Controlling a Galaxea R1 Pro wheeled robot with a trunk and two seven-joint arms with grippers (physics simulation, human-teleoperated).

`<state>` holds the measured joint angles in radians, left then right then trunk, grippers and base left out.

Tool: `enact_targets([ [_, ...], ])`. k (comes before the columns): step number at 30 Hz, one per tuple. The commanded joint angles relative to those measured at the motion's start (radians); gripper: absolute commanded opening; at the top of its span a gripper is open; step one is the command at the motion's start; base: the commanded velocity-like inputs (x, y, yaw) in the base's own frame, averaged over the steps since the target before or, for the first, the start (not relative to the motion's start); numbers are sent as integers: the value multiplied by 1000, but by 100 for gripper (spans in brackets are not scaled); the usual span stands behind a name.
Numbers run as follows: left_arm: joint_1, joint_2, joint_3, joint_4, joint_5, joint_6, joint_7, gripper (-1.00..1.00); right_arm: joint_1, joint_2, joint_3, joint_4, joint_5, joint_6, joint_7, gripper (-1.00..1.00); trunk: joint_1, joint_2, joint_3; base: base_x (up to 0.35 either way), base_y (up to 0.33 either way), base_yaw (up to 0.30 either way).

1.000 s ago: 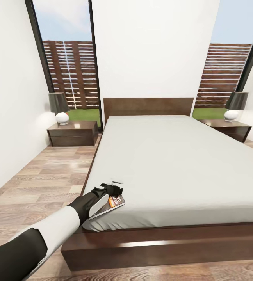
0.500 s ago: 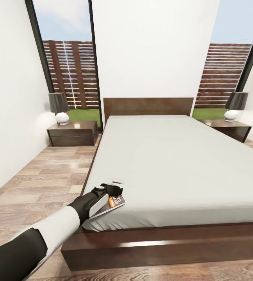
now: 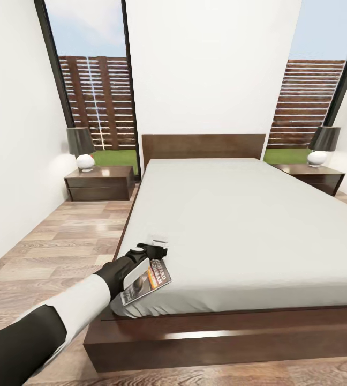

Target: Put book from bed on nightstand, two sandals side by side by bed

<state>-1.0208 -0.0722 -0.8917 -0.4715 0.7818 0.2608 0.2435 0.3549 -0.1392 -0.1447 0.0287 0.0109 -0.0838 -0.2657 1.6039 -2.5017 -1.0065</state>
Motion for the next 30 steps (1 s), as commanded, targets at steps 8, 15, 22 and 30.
enact_targets([
  [8,-140,3,-5,0,12,-3,59,100,-1,1,-7,3,1,-8,-1,100,0,0,-1,0,0,0],
  [15,-232,15,-4,9,11,-6,85,100,-1,1,-7,4,1,-8,-1,100,0,0,-1,0,0,0],
  [22,-329,51,-2,48,11,-8,117,100,-1,1,-7,5,1,-8,-1,100,0,0,-1,0,0,0],
  [30,-409,124,-2,93,11,-9,131,100,-1,2,-7,4,2,-9,-1,100,0,0,-1,0,0,0],
])
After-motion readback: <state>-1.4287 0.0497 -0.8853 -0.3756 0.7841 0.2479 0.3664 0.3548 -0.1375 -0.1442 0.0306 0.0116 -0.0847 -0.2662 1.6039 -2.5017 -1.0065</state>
